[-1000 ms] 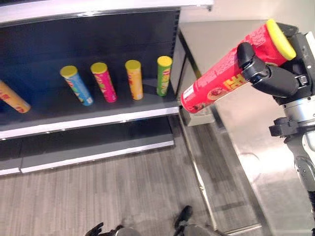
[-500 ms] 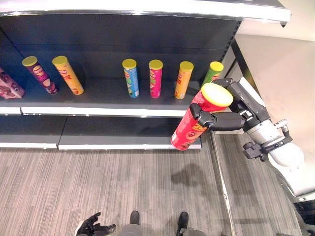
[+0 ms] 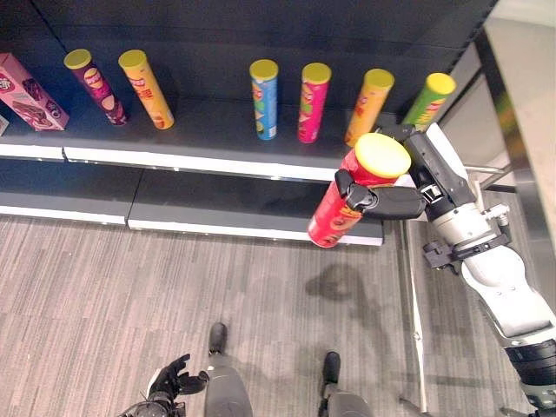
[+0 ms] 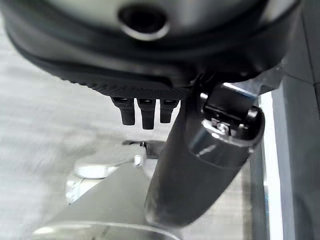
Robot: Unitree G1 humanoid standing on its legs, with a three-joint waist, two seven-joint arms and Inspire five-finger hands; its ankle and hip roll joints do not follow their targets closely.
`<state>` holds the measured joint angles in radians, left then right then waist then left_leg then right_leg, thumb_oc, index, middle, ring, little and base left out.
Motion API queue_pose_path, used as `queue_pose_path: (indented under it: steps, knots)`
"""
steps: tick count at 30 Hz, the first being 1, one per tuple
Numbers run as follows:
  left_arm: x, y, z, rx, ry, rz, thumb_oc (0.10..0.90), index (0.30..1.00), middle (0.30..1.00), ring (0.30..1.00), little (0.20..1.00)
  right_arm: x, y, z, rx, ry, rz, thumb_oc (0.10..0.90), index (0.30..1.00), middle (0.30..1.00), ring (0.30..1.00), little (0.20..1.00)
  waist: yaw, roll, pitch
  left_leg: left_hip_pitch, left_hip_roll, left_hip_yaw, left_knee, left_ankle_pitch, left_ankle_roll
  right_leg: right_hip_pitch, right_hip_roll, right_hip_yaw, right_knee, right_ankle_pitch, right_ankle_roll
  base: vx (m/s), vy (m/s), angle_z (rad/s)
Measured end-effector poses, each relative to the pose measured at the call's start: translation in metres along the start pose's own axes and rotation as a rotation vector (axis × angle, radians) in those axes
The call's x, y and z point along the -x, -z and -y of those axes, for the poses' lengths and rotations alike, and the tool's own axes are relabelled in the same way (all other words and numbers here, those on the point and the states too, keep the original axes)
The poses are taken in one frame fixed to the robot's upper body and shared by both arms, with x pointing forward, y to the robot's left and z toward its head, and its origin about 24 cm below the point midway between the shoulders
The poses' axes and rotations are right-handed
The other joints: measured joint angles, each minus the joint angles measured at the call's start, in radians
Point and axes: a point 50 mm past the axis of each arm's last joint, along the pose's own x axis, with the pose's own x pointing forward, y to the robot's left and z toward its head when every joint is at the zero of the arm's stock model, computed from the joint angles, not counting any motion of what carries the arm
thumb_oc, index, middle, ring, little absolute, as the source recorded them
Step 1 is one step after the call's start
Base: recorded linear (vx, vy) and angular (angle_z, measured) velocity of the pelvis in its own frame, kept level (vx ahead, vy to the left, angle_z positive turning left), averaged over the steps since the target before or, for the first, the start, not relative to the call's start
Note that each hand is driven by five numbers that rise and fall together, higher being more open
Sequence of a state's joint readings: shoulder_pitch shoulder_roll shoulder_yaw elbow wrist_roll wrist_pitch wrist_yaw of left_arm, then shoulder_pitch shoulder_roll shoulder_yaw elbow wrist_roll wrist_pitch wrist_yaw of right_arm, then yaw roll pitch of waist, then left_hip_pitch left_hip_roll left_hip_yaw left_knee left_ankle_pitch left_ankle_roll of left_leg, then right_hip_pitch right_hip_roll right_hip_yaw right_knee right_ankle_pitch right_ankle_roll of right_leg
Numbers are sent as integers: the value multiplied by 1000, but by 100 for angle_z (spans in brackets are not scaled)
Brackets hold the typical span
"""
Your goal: Put the goods on the table back onto the shelves and tidy them up.
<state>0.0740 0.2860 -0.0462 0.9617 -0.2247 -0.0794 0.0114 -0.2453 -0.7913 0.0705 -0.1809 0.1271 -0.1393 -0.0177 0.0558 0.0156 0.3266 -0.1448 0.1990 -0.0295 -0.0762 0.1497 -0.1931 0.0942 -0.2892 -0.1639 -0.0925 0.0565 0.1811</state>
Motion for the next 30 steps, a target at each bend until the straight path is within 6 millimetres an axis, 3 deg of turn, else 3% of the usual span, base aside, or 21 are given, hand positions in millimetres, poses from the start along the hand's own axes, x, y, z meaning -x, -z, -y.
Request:
queue_pose_path:
  steps: [1, 2, 5, 6, 7, 8, 9, 10, 11, 13, 15, 17, 23, 30]
  knots:
    - [-3, -9, -1, -13, 0, 24, 800, 900, 900, 900, 900, 5, 1, -11, -31, 13, -13, 400, 300, 300, 300, 300, 2, -47, -4, -3, -114, 27, 38, 0, 59, -13, -108, 2, 42, 49, -37, 158, 493, 11]
    - [-4, -13, 1, -33, 8, 37, 800, 900, 900, 900, 900, 5, -2, -18, -47, 4, -1, 400, 300, 300, 300, 300, -1, -40, -5, 6, -133, 34, 32, 11, 93, -38, -136, 2, 92, 83, -56, 90, 399, 8]
    - [-4, -25, -10, -78, -10, 78, 800, 900, 900, 900, 900, 0, -14, -35, -57, -39, 55, 400, 300, 300, 300, 300, 33, -39, -5, 56, -180, 91, 15, -5, 158, -115, -186, 1, 191, 228, -48, 56, 282, -33]
    - [-4, -27, -14, -80, -23, 85, 800, 900, 900, 900, 900, -2, -18, -37, -55, -52, 75, 400, 300, 300, 300, 300, 45, -36, -5, 77, -185, 100, 7, -12, 169, -140, -190, 2, 236, 179, -16, 77, 242, -21]
    - [-4, -28, -16, -78, -32, 90, 800, 900, 900, 900, 900, -2, -19, -37, -53, -54, 80, 400, 300, 300, 300, 300, 46, -33, -6, 84, -186, 99, 3, -14, 172, -140, -180, 0, 245, 144, -7, 70, 241, -7]
    - [-3, -32, -26, -78, -68, 100, 800, 900, 900, 900, 900, -4, -22, -35, -45, -53, 97, 400, 300, 300, 300, 300, 40, -21, -7, 100, -188, 91, -1, -32, 212, -159, -118, 18, 276, 58, 1, 67, 187, -1]
    - [-3, -31, -29, -76, -81, 96, 800, 900, 900, 900, 900, -6, -24, -34, -39, -51, 108, 400, 300, 300, 300, 300, 41, -10, -5, 106, -177, 90, -2, -35, 219, -192, -79, 43, 341, -12, -11, 27, 61, 2]
    - [-2, -28, -31, -73, -88, 82, 800, 900, 900, 900, 900, -6, -24, -32, -32, -48, 109, 400, 300, 300, 300, 300, 34, -1, -4, 125, -176, 95, -6, -36, 221, -207, -19, 36, 353, -46, -15, 80, 72, -9]
    - [0, -21, -33, -74, -89, 68, 800, 900, 900, 900, 900, -8, -27, -29, -18, -48, 121, 400, 300, 300, 300, 300, 27, 2, -6, 153, -189, 105, -12, -42, 229, -214, 41, 1, 278, -46, -20, 75, 43, -3]
    - [0, -16, -29, -65, -83, 54, 800, 900, 900, 900, 900, -13, -32, -27, -8, -44, 146, 400, 300, 300, 300, 300, 8, 1, -6, 156, -190, 103, -13, -53, 229, -237, 104, -52, 163, -18, -43, 100, 8, -3]
    - [0, -11, -23, -61, -67, 35, 800, 900, 900, 900, 900, -14, -32, -28, 4, -62, 148, 400, 300, 300, 300, 300, 5, -15, -15, 157, -202, 103, -13, -62, 220, -246, 149, -11, 66, 40, -39, 111, -39, 8]
    - [3, -3, -14, -49, -45, 17, 800, 900, 900, 900, 900, -13, -21, -32, 3, -83, 100, 400, 300, 300, 300, 300, -10, -26, -28, 177, -210, 77, -14, -72, 198, -196, 163, 34, 11, 135, -86, 95, -97, 24]
    - [6, 7, 16, 12, 21, 15, 800, 900, 900, 900, 900, -12, -17, -43, -5, -124, 84, 400, 300, 300, 300, 300, -10, -18, -36, 181, -145, 63, -15, -86, 148, -177, 224, 1, -2, 120, -119, 125, -143, 6]
    - [10, 11, 19, 19, 29, 13, 800, 900, 900, 900, 900, -13, -3, -66, 50, -223, 34, 400, 300, 300, 300, 300, 47, 35, -70, 157, -111, -15, 10, -81, 121, -151, 255, -73, -2, 92, -154, 35, -149, 31]
